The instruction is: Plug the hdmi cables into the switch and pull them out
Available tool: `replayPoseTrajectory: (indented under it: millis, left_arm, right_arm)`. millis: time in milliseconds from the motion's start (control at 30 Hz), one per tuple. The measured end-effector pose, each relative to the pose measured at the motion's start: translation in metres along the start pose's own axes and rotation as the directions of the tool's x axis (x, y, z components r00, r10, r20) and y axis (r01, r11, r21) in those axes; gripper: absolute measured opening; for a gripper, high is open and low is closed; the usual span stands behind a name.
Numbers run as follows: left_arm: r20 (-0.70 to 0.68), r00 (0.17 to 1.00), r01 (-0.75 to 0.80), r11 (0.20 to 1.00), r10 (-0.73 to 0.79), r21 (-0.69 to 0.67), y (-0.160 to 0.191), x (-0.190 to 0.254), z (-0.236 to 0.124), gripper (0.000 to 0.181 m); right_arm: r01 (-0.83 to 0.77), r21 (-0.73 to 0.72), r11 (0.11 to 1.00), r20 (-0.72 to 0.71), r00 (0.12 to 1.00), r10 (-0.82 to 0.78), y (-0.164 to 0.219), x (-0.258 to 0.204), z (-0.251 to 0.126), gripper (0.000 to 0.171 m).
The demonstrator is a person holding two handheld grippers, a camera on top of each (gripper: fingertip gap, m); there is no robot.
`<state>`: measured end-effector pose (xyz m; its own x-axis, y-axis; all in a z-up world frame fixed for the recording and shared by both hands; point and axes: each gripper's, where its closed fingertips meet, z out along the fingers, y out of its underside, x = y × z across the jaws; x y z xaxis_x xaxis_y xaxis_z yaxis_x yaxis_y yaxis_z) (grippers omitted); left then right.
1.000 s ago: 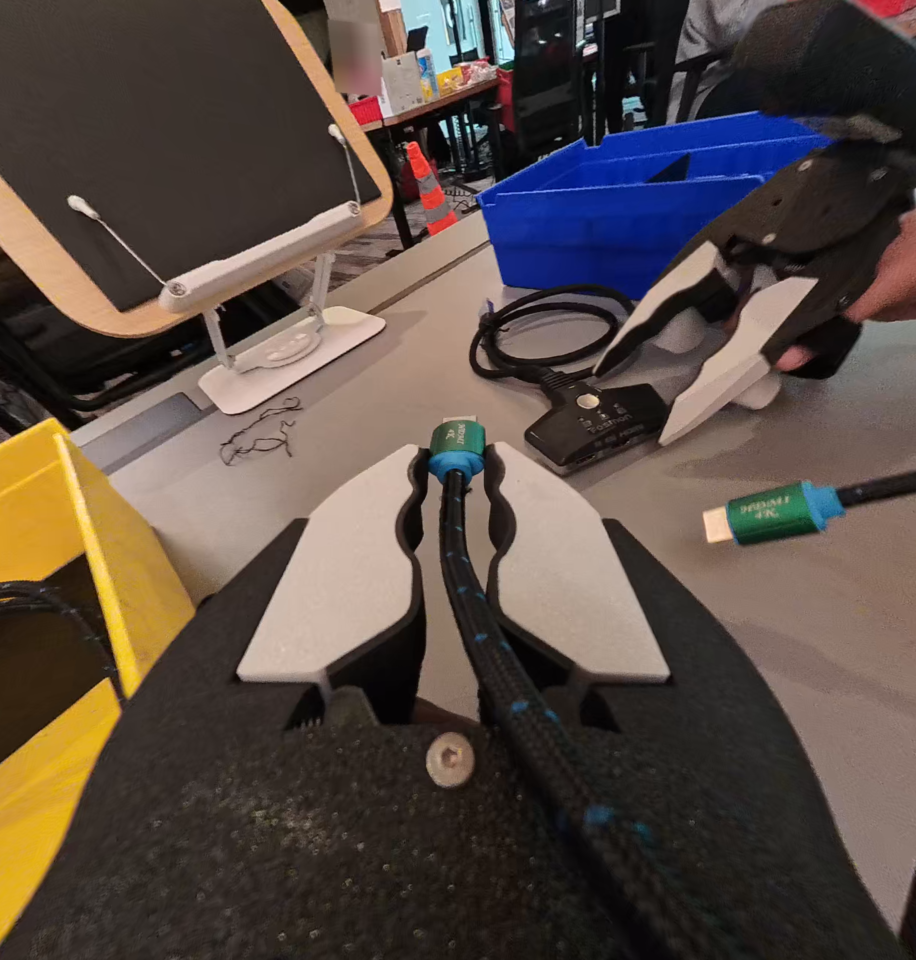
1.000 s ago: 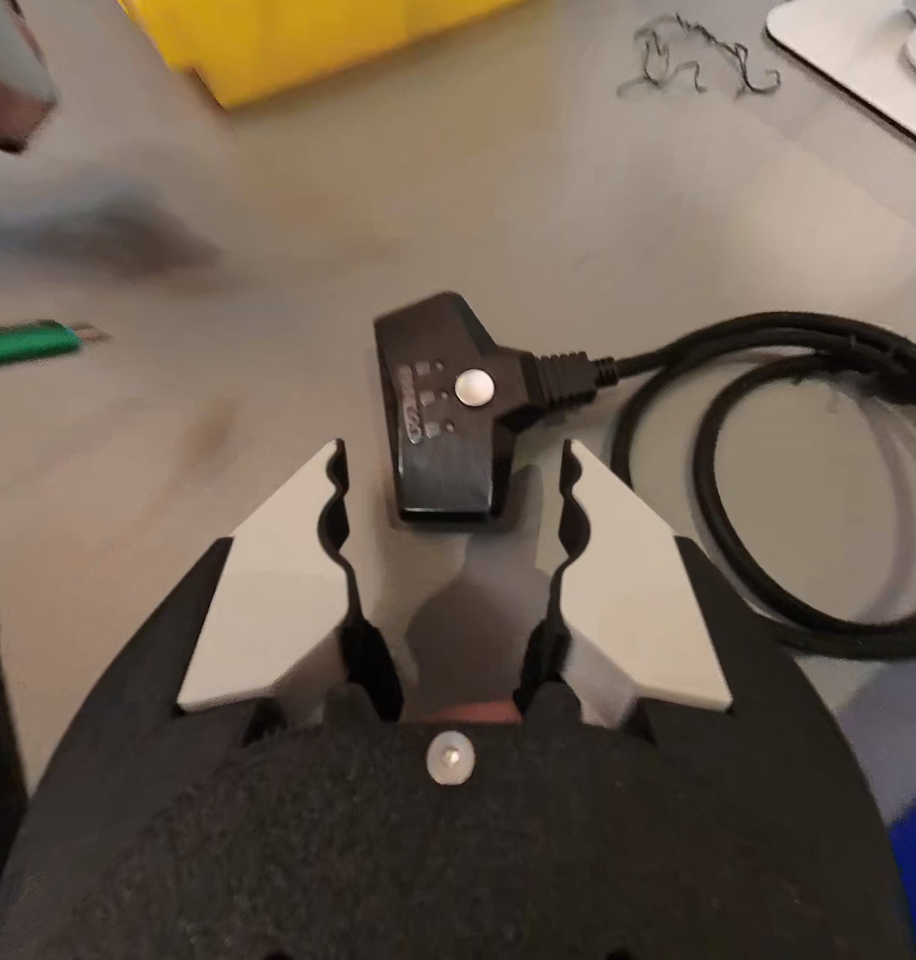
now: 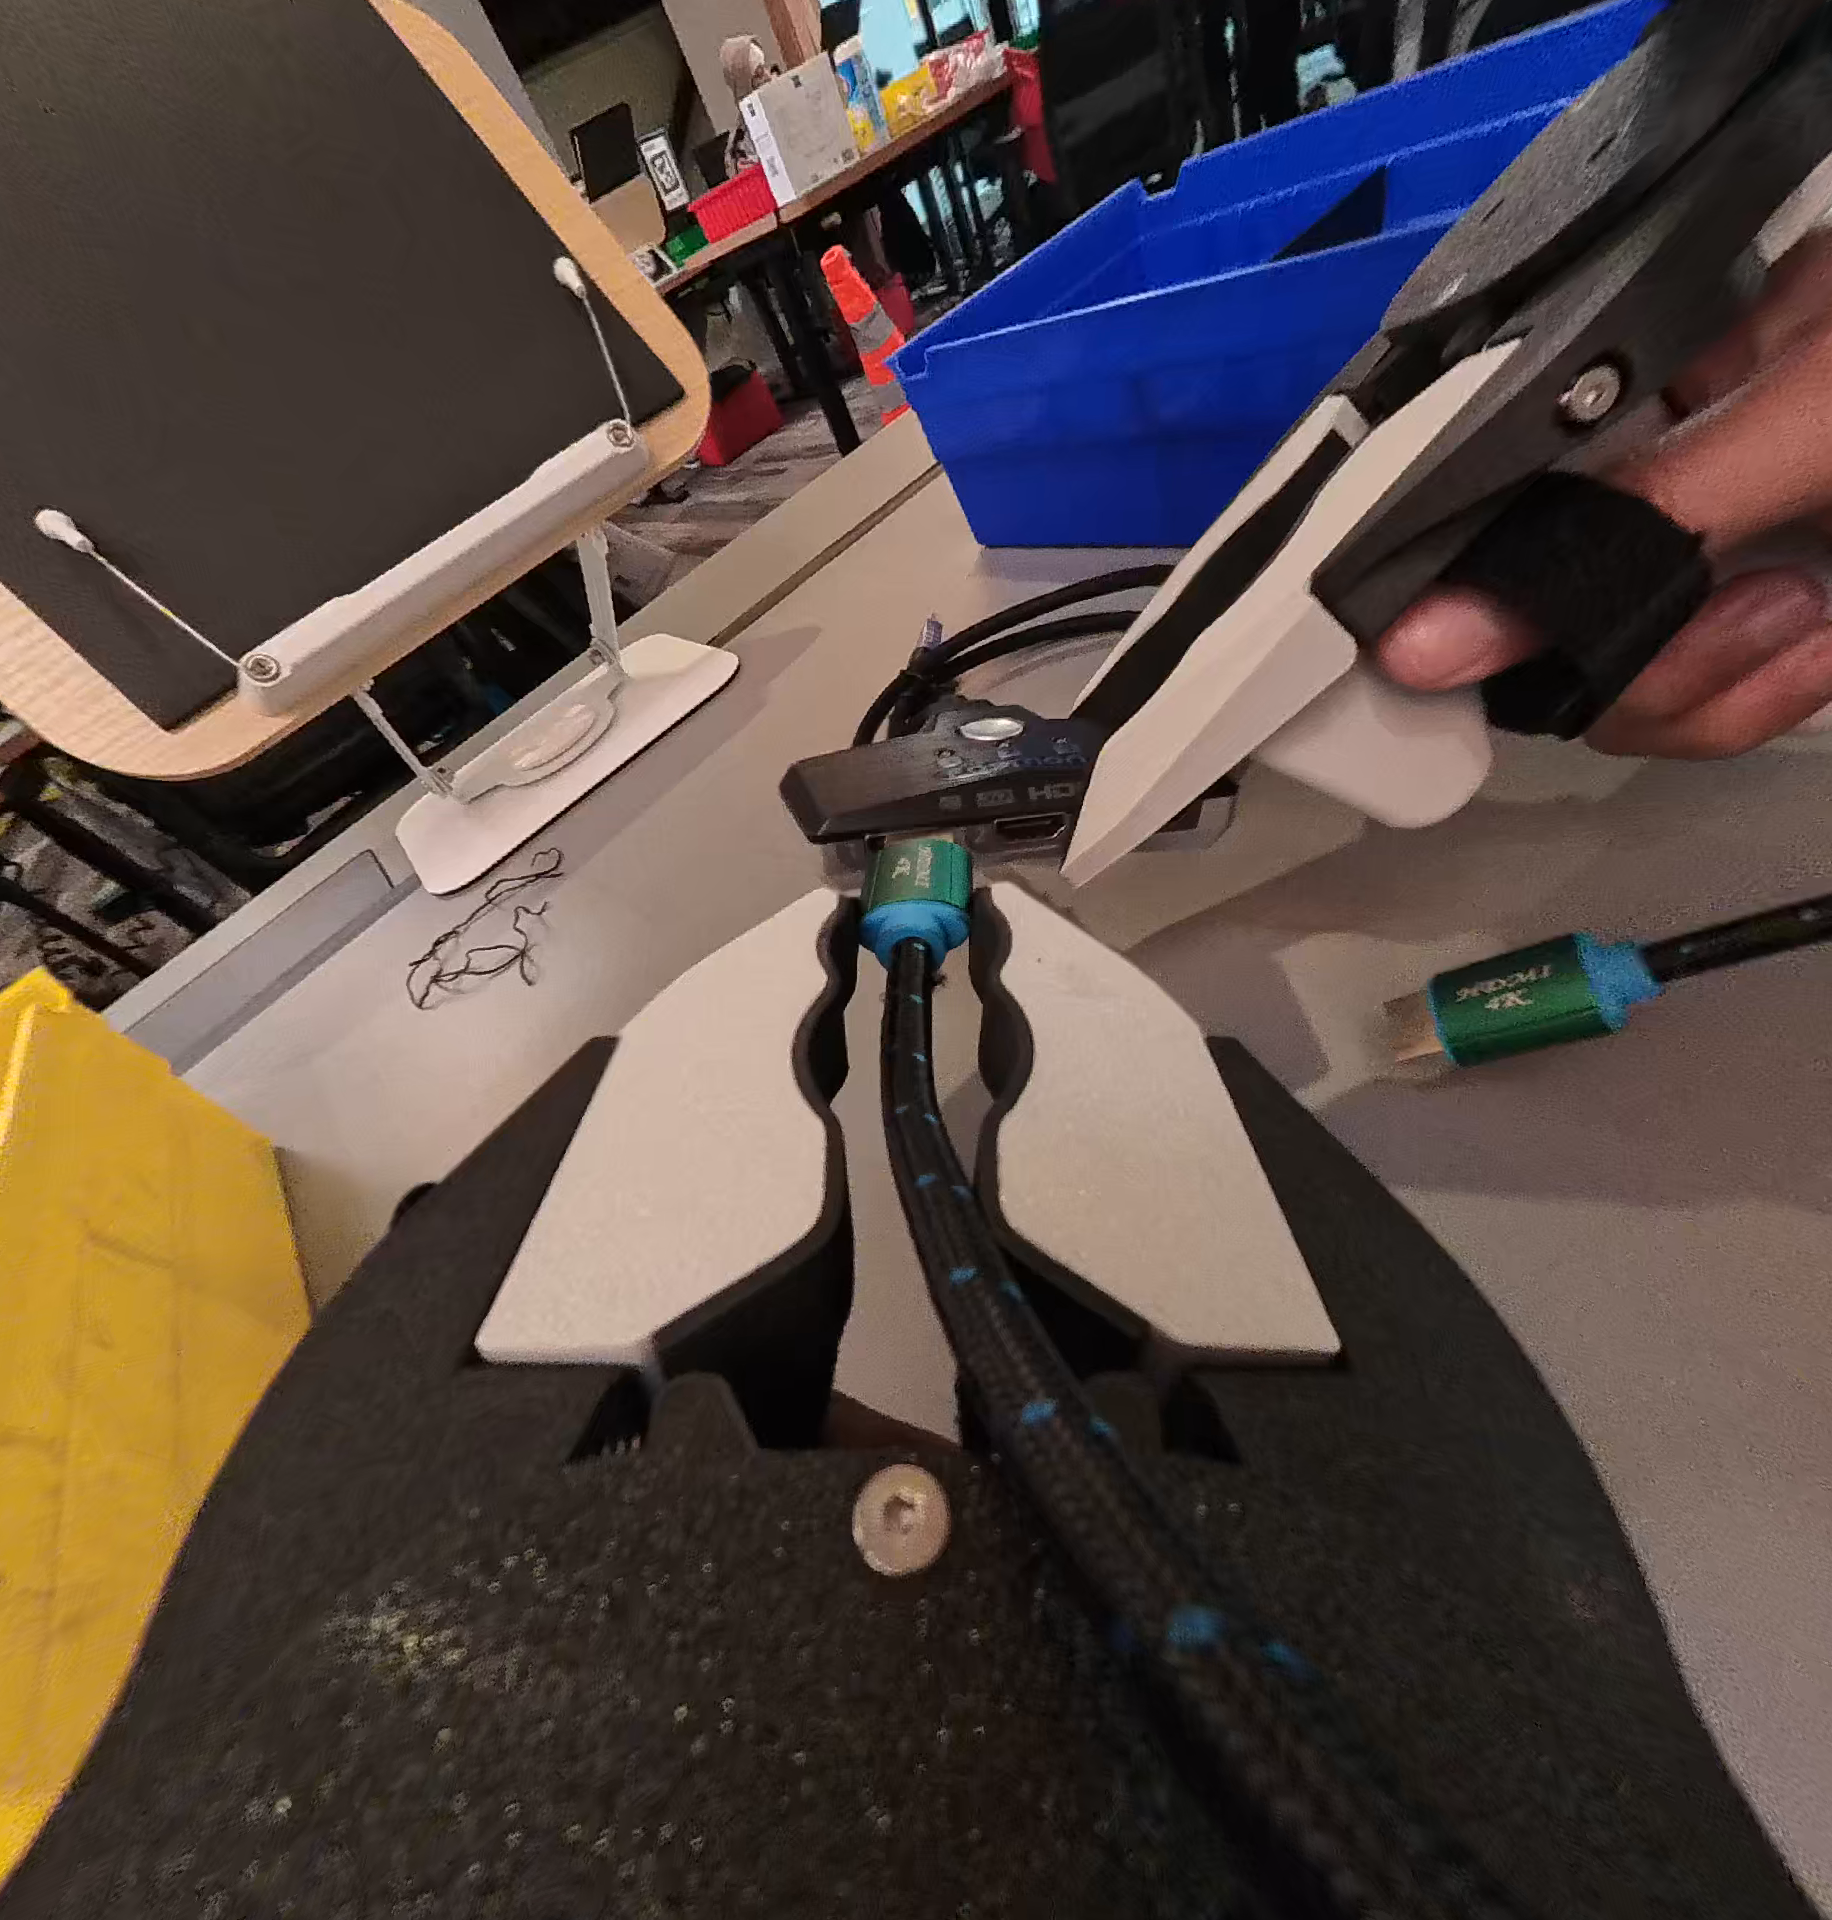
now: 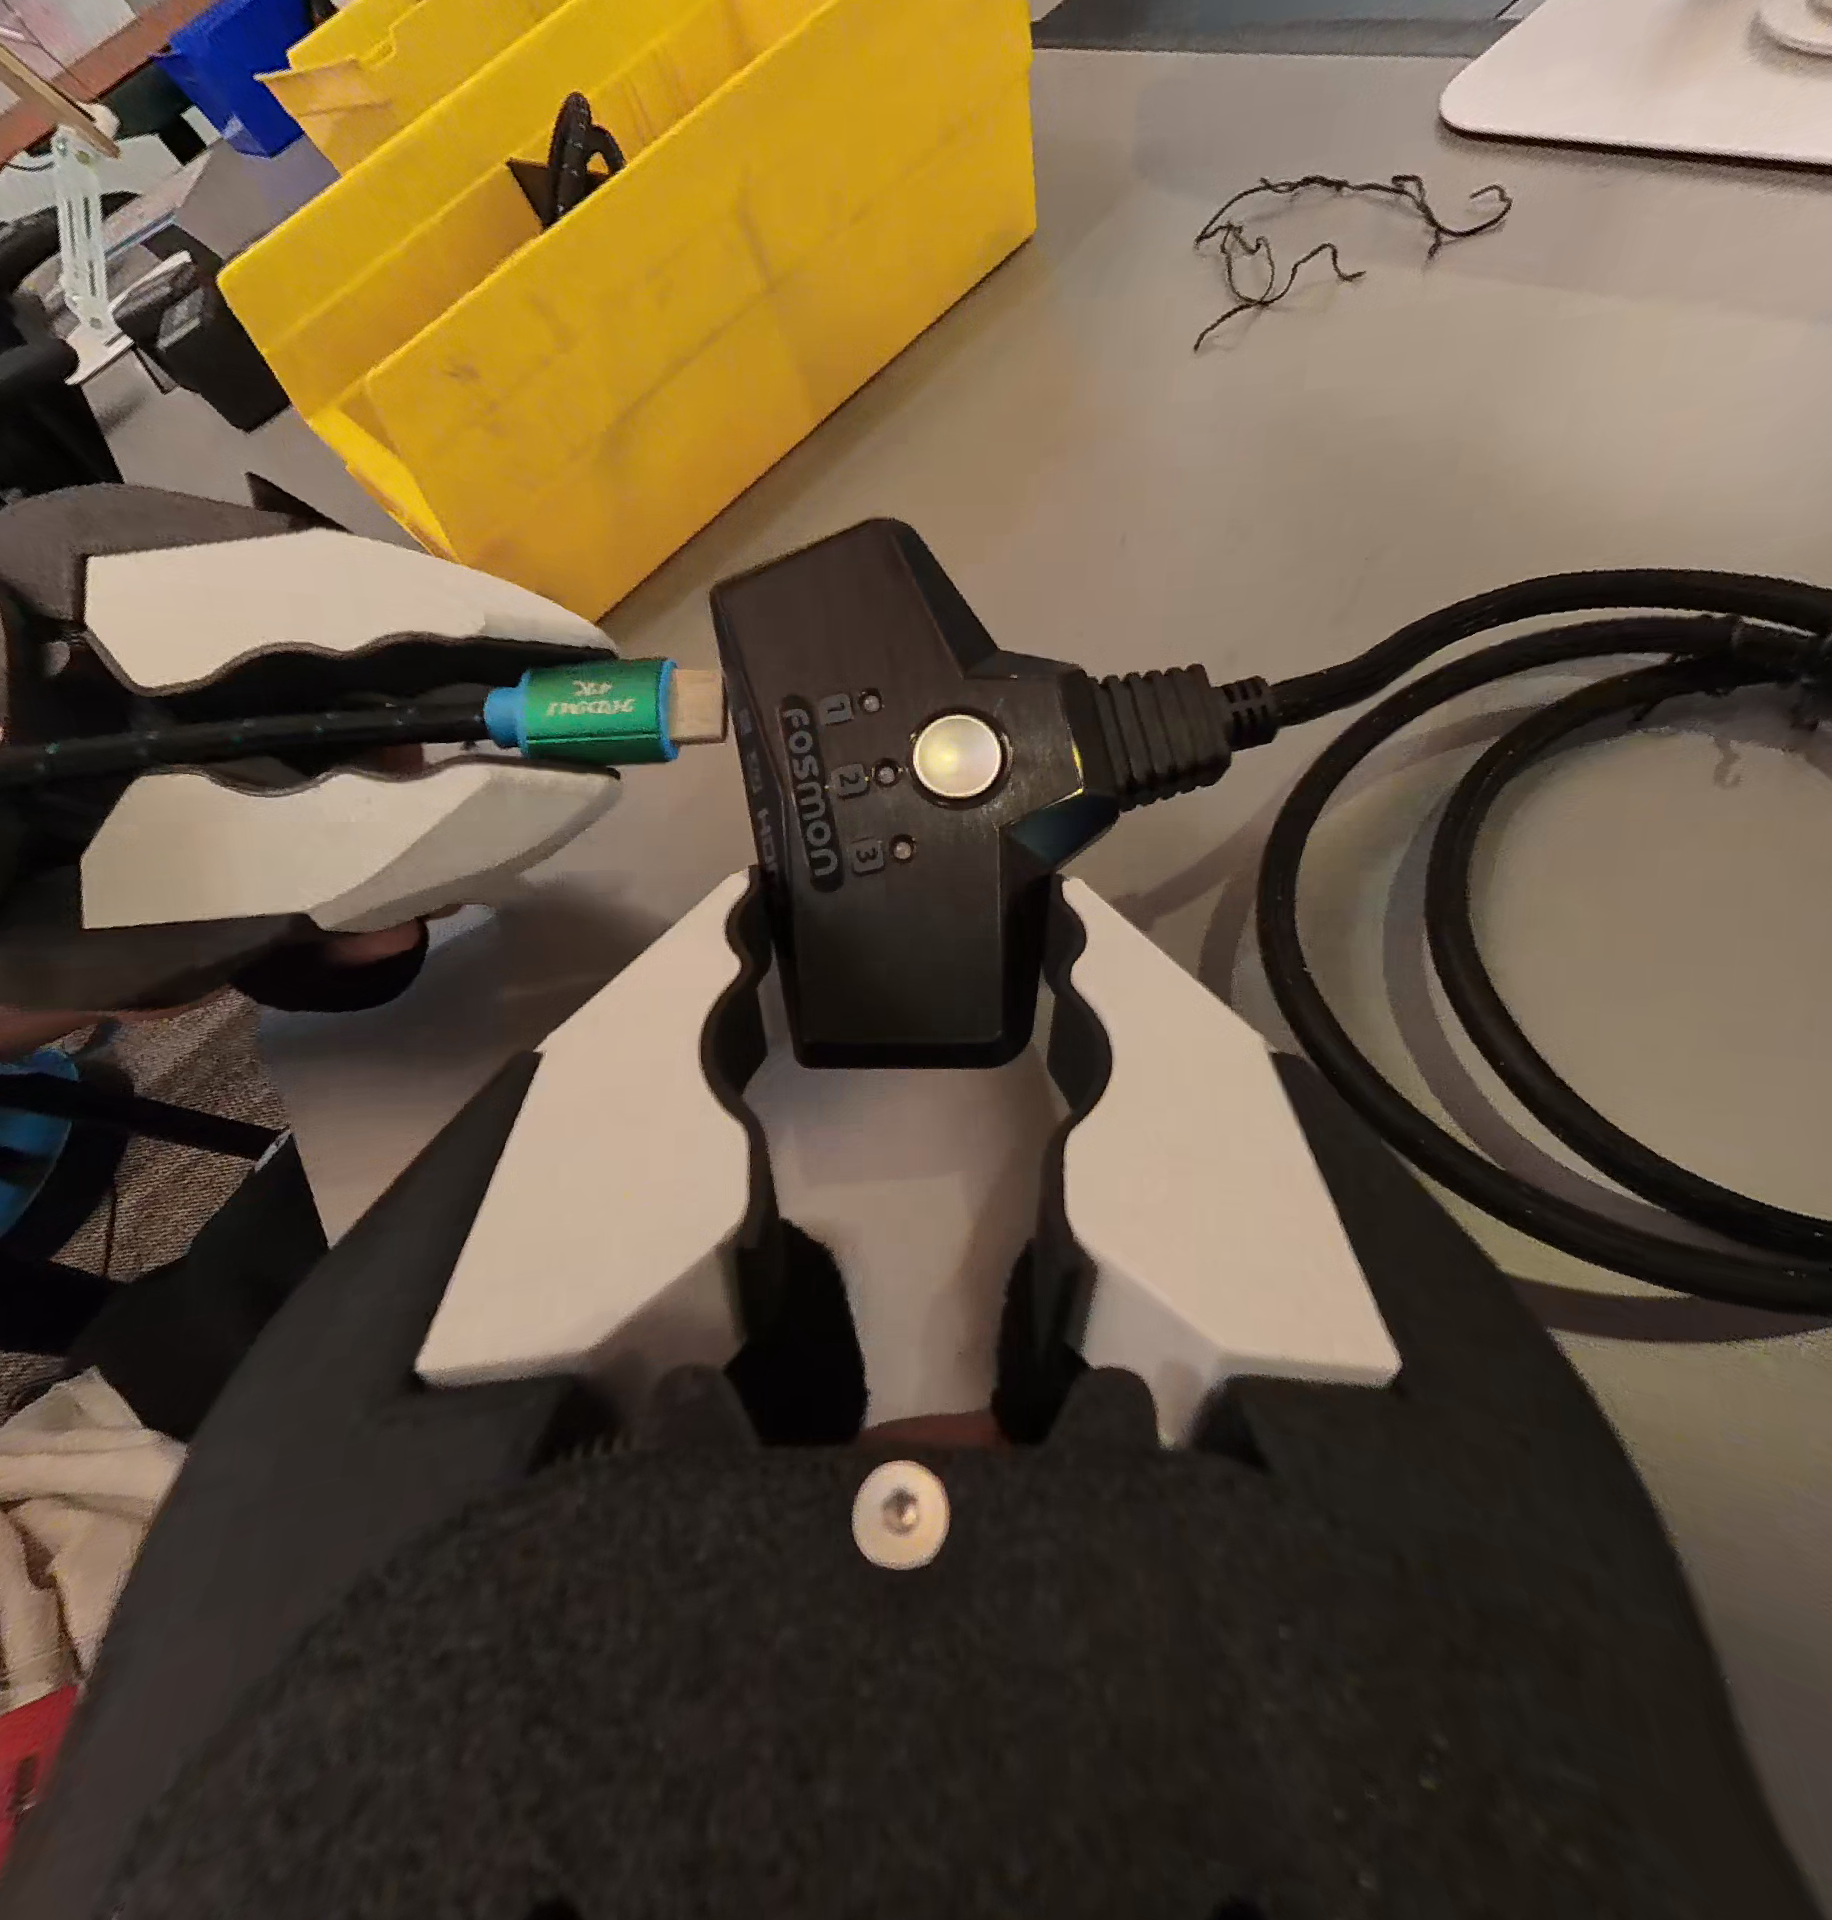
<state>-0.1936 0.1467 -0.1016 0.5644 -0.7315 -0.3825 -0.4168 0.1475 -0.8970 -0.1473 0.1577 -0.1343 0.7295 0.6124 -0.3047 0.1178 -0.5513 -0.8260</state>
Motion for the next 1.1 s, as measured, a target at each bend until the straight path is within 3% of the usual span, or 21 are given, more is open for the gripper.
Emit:
replayPoseTrajectory:
  millis: [633, 1100]
  left_arm:
    - [0.068, 0.994, -0.083, 0.996, 0.084, -0.018, 0.004, -0.005, 0.0, 0.02]
    - [0.131, 0.984, -0.137, 0.986, 0.124, 0.096, -0.016, -0.009, -0.001, 0.02]
  right_arm:
    - [0.155, -0.042, 0.987, -0.142, 0.977, -0.16, 0.002, -0.001, 0.001, 0.052]
    - [0.129, -0.037, 0.991, -0.089, 0.987, -0.132, 0.005, -0.01, 0.003, 0.052]
